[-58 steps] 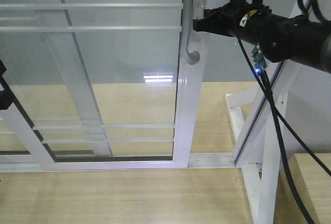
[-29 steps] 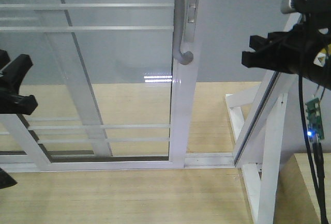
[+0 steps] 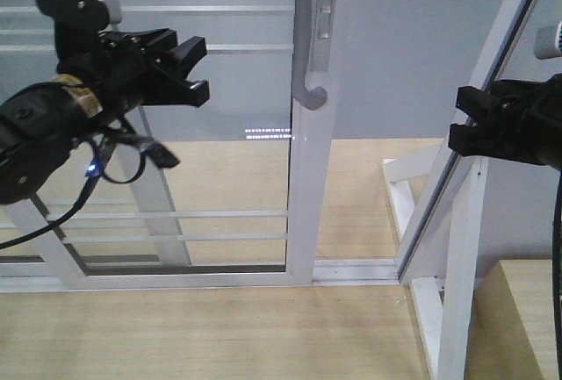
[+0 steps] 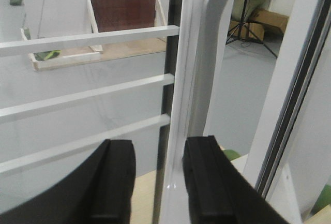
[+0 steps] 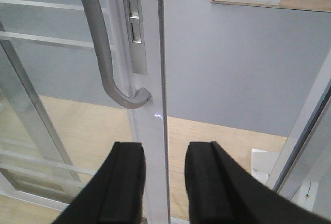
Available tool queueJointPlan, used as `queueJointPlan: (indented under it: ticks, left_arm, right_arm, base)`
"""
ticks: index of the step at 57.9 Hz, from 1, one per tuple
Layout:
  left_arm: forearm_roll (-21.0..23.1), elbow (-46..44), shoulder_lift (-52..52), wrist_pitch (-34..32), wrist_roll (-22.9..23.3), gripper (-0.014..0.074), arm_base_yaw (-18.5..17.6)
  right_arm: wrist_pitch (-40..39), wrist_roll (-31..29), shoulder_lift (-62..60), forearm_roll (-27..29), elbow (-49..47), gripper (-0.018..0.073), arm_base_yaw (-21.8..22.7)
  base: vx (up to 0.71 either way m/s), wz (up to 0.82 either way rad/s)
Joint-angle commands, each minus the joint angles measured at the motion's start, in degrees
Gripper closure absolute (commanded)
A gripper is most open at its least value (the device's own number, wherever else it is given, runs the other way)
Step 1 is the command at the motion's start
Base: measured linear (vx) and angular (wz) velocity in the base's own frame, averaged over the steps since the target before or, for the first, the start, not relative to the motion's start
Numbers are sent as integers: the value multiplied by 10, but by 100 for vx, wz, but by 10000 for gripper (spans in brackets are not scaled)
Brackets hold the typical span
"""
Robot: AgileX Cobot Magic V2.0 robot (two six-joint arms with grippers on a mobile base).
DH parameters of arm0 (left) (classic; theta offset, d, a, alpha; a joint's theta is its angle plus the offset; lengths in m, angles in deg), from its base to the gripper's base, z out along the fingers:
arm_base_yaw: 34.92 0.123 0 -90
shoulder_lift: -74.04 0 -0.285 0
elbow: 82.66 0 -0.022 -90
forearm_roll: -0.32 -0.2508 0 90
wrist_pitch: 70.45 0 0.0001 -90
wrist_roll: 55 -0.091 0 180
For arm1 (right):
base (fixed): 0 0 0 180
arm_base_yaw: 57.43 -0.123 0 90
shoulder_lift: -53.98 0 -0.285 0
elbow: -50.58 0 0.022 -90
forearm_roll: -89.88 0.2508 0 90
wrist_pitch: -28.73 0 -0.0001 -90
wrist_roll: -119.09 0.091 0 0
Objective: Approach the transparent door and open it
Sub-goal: 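Release the handle with the right gripper and reach the left gripper to it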
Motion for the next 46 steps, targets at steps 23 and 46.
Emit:
queueJointPlan:
  ticks: [23, 46]
  left_arm:
    - [-26, -266, 185, -34, 19, 122, -52]
    - [-26, -395, 275, -8, 17, 110, -65]
  right_arm:
    - [-46, 0, -9, 51, -16, 271, 3]
    - [-46, -1, -9, 51, -16, 271, 3]
  base:
    - [0, 0]
    - [0, 0]
